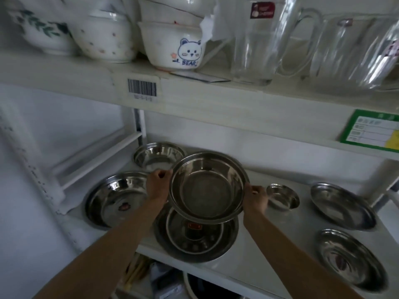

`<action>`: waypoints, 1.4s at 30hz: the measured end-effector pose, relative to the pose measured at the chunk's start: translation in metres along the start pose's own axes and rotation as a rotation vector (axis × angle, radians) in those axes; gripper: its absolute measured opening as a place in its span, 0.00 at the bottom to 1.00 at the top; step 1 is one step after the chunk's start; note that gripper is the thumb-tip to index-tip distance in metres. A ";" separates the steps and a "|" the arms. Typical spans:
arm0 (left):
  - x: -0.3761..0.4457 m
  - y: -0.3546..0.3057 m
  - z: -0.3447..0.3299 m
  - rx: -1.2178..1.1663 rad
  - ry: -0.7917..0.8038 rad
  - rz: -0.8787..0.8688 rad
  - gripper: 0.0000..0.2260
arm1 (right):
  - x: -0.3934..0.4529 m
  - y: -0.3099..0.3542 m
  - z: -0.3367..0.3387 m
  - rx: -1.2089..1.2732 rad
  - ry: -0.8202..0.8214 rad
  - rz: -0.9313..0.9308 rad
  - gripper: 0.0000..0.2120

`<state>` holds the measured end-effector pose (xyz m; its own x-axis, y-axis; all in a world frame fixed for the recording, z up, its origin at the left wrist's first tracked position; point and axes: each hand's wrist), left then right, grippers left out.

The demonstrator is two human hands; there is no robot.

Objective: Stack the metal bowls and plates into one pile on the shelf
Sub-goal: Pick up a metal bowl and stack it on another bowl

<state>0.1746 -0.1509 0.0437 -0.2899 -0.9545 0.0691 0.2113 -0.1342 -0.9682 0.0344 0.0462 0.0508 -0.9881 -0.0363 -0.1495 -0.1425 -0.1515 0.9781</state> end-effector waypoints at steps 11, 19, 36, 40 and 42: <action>0.012 0.018 0.091 -0.036 -0.201 0.046 0.11 | -0.032 0.009 -0.092 -0.029 0.242 0.039 0.09; 0.027 0.047 0.151 0.016 -0.359 0.089 0.11 | -0.060 0.011 -0.152 -0.101 0.402 0.063 0.08; 0.038 0.087 0.197 0.031 -0.493 0.190 0.08 | -0.077 -0.012 -0.228 -0.221 0.583 0.152 0.08; 0.040 0.097 0.196 0.041 -0.493 0.207 0.08 | -0.074 -0.018 -0.232 -0.260 0.605 0.170 0.08; 0.043 0.102 0.195 0.052 -0.486 0.214 0.07 | -0.070 -0.021 -0.233 -0.284 0.608 0.187 0.08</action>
<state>0.3659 -0.2573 -0.0052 0.2277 -0.9736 -0.0135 0.2682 0.0760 -0.9604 0.1202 -0.1785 0.0068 -0.7748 -0.6211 -0.1176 0.1300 -0.3386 0.9319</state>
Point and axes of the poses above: each hand's wrist, its own x-axis towards the middle knuckle, its own z-axis out of the back of the hand, y = z × x, and after that the axes turned 2 degrees about -y, right-handed
